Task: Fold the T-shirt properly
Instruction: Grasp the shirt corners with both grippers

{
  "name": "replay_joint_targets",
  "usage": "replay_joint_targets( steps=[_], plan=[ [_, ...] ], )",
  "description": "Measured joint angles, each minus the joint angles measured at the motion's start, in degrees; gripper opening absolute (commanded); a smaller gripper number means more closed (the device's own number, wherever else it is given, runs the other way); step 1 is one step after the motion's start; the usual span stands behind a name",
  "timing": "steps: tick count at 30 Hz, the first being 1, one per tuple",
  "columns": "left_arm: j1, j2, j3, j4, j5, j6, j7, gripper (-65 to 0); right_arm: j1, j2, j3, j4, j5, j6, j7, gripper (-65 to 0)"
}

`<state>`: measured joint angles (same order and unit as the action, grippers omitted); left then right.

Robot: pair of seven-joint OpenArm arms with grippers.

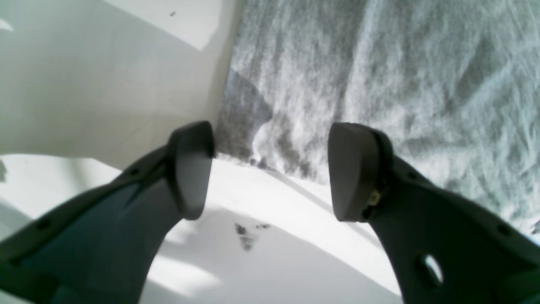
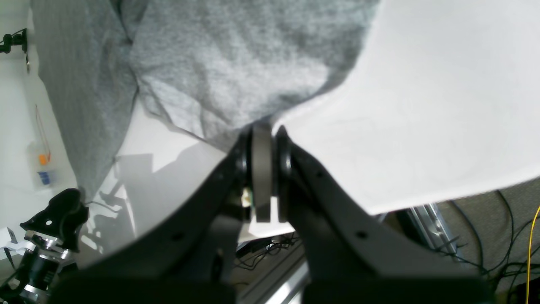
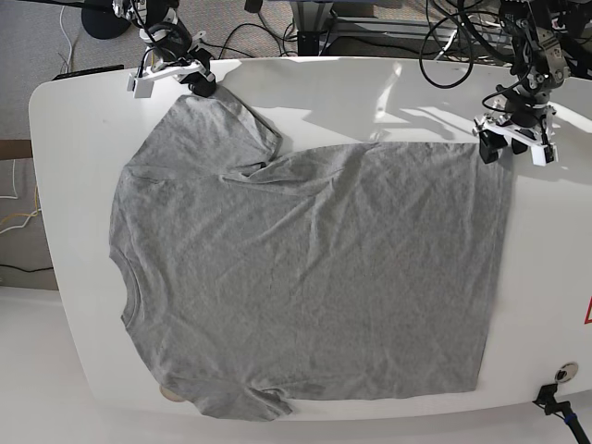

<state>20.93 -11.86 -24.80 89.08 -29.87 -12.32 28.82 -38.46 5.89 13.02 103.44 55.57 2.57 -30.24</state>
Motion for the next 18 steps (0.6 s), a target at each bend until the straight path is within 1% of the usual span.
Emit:
replay_joint_targets(
  steps=[4, 5, 12, 13, 14, 16, 18],
  plan=[
    [-1.31, 0.07, 2.71, 0.00, 0.00, 0.20, 0.02, -24.9, -0.09, 0.00, 0.00, 0.00, 0.02, 0.00, 0.00, -65.0],
    [-1.42, 0.20, 2.73, 0.00, -0.04, -0.33, 0.09, -24.9, -0.15, 0.00, 0.00, 0.00, 0.02, 0.00, 0.00, -65.0],
    [-2.21, 0.07, 3.98, 0.00, 0.00, 0.02, 0.31, -25.2, -0.26, 0.00, 0.00, 0.00, 0.02, 0.02, 0.00, -65.0],
    [-2.21, 0.07, 3.98, 0.00, -0.02, 0.02, 0.28, -27.3, -0.17, -0.02, 0.00, 0.00, 0.02, 0.02, 0.00, -65.0],
    [-2.21, 0.07, 3.98, 0.00, -0.02, 0.04, 0.31, -31.4, -0.17, -0.02, 0.00, 0.00, 0.02, 0.02, 0.00, -65.0],
    [-2.19, 0.07, 3.96, 0.00, 0.11, 0.04, 0.31, -43.2, -0.28, -0.02, 0.00, 0.00, 0.02, 0.02, 0.00, -65.0],
    [-2.05, 0.07, 3.96, -0.02, 0.11, 0.26, 0.68, -56.6, -0.31, -0.02, 0.00, 0.00, 0.02, 0.02, 0.00, -65.0]
  ],
)
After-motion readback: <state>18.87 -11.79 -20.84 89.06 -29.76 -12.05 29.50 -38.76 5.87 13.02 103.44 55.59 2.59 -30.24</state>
